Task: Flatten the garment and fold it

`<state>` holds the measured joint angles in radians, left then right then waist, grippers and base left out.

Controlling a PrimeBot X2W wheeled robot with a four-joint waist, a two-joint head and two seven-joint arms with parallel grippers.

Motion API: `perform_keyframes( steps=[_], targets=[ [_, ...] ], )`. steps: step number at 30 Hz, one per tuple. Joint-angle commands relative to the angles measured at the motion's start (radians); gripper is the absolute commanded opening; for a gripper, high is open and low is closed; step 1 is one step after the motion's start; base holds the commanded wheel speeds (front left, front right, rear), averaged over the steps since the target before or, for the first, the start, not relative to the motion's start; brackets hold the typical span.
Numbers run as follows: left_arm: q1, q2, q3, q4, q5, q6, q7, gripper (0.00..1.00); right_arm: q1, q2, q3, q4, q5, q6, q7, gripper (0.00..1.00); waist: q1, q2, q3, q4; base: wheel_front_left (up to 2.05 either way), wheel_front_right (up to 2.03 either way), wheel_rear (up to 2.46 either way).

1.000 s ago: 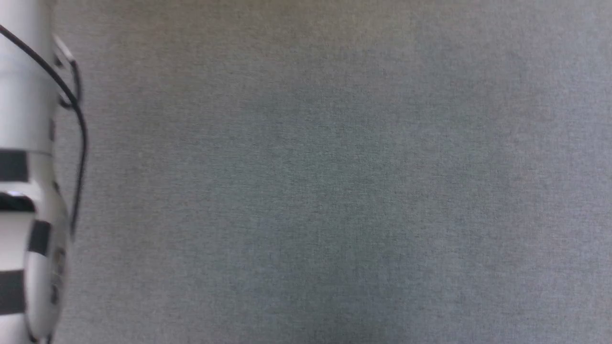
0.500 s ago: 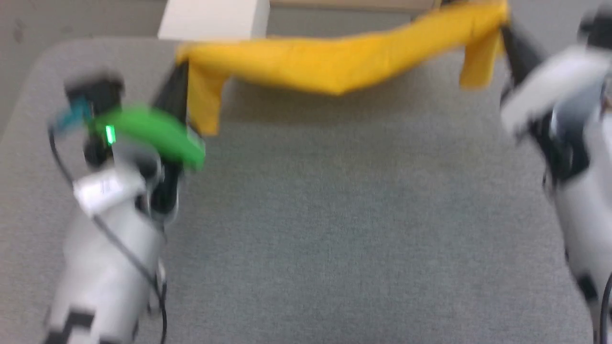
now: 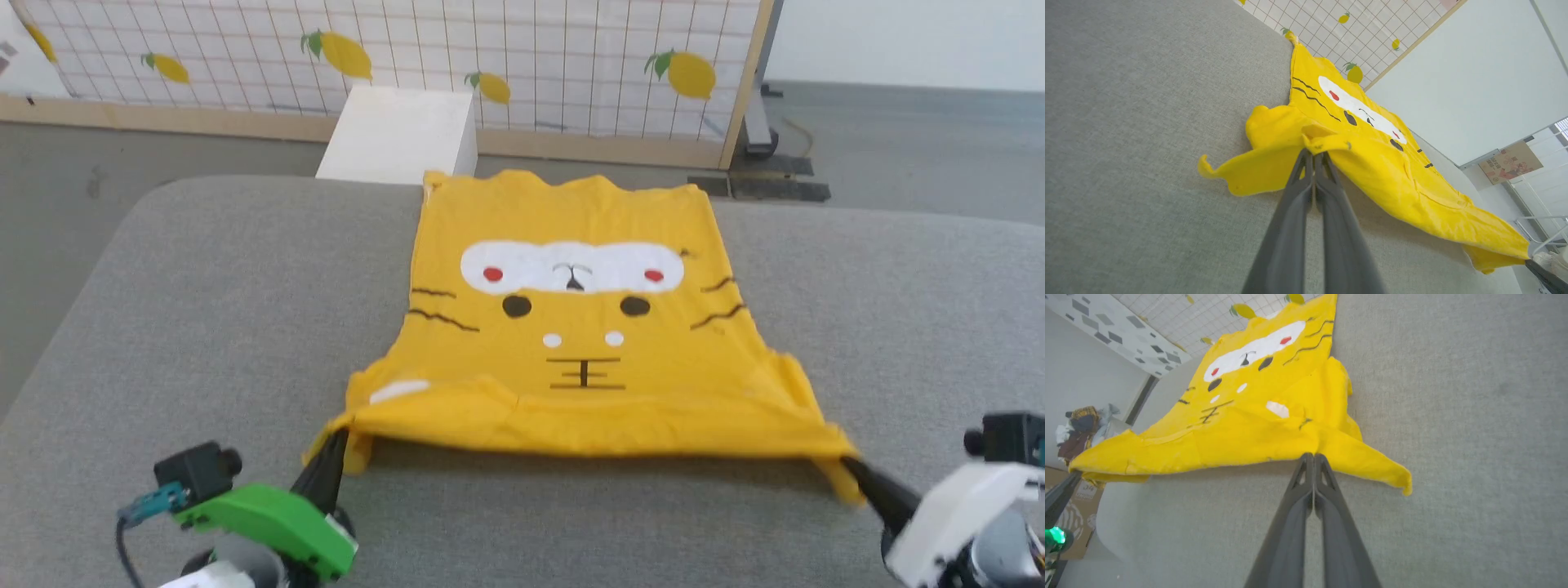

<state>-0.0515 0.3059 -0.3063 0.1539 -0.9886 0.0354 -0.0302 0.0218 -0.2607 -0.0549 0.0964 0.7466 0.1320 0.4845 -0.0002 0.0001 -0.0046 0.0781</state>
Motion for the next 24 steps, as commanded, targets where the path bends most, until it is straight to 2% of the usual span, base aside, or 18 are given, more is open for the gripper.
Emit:
perform_keyframes(
  steps=[1, 5, 10, 12, 17, 24],
  targets=[
    [0.037, 0.023, 0.006, -0.033, -0.025, 0.018, 0.031, 0.0, 0.039, 0.003, -0.017, -0.052, -0.013, -0.001, 0.058, 0.0, 0.0002, -0.0001, -0.012, -0.008, 0.0, 0.0, 0.0],
    [0.117, 0.085, -0.003, -0.115, -0.039, 0.094, 0.143, 0.0, 0.13, 0.01, -0.061, -0.201, -0.05, -0.001, 0.242, 0.0, 0.0002, -0.0001, -0.013, -0.015, 0.0, 0.0, 0.0],
    [0.17, 0.176, -0.053, -0.204, -0.01, 0.211, 0.312, 0.0, 0.189, 0.028, -0.101, -0.361, -0.089, -0.001, 0.464, 0.0, 0.0002, -0.0001, -0.001, -0.012, 0.0, 0.0, 0.0],
    [0.169, 0.19, -0.064, -0.229, 0.007, 0.24, 0.336, 0.0, 0.179, 0.03, -0.1, -0.405, -0.12, -0.001, 0.512, 0.0, 0.0002, -0.0001, 0.006, -0.012, 0.0, 0.0, 0.0],
    [0.144, 0.183, -0.099, -0.223, 0.029, 0.255, 0.363, 0.0, 0.116, -0.001, 0.003, -0.395, -0.242, -0.001, 0.613, 0.0, 0.0002, -0.0001, 0.042, -0.016, 0.0, 0.0, 0.0],
    [0.088, 0.142, -0.122, -0.153, 0.035, 0.223, 0.345, 0.0, -0.021, -0.021, 0.205, -0.202, -0.325, -0.001, 0.682, 0.0, 0.0002, -0.0001, 0.084, -0.011, 0.0, 0.0, 0.0]
  ],
)
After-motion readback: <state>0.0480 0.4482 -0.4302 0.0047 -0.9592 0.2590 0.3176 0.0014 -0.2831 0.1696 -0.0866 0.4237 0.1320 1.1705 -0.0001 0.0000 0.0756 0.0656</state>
